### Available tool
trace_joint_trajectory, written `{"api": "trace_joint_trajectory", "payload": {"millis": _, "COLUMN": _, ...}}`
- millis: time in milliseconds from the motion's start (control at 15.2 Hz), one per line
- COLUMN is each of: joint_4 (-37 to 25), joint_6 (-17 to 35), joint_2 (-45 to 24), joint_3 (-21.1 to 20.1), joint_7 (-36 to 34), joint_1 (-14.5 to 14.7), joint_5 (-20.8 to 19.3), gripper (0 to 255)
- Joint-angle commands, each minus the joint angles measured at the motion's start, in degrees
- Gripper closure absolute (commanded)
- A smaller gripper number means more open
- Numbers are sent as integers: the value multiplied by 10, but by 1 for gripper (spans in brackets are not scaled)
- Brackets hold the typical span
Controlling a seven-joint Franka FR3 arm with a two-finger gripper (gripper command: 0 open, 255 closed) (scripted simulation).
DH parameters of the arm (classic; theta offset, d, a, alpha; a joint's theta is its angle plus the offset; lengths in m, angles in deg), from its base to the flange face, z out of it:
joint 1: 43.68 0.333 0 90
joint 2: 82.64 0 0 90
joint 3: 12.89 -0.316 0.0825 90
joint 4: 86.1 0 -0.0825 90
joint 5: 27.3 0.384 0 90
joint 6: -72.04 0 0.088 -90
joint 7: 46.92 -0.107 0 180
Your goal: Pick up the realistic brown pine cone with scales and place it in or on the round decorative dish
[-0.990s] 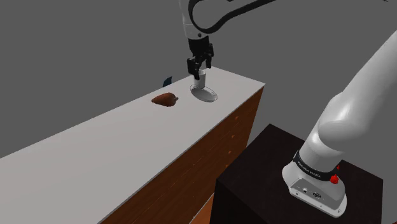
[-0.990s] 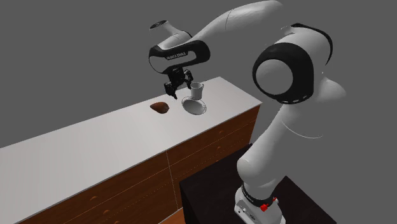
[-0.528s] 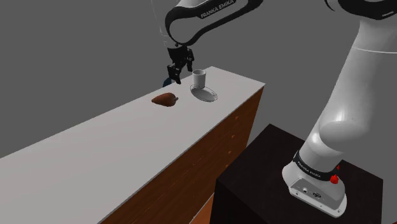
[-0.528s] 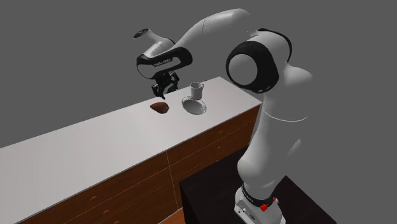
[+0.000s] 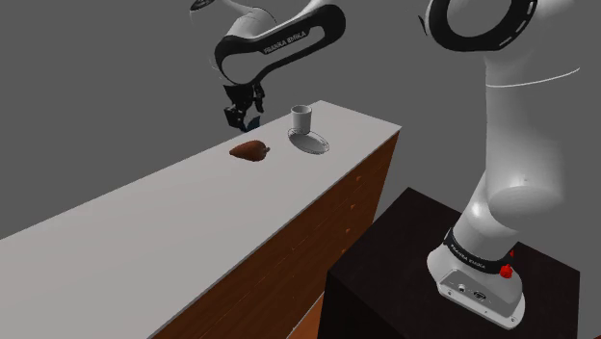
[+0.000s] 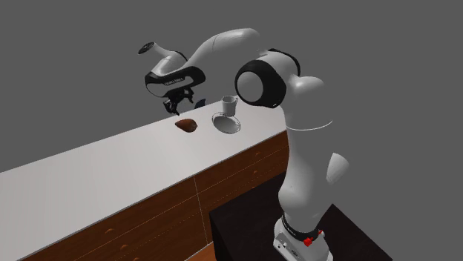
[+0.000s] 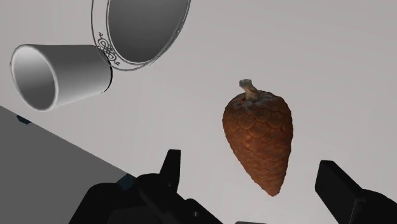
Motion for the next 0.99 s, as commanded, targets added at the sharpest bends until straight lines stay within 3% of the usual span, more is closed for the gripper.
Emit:
{"api": "trace_joint_trajectory", "payload": {"millis": 0, "joint_4": -4, "joint_6": 9, "joint_2": -13, "joint_3": 2, "joint_7": -4, "joint_1": 2, "joint_5": -7, "gripper": 0}}
{"api": "trace_joint_trajectory", "payload": {"millis": 396, "joint_4": 18, "joint_6": 44, "joint_2": -25, "joint_3": 8, "joint_7": -10, "joint_1": -5, "joint_5": -15, "gripper": 0}}
{"api": "trace_joint_trajectory", "payload": {"millis": 924, "joint_4": 18, "joint_6": 44, "joint_2": -25, "joint_3": 8, "joint_7": -10, "joint_1": -5, "joint_5": -15, "gripper": 0}}
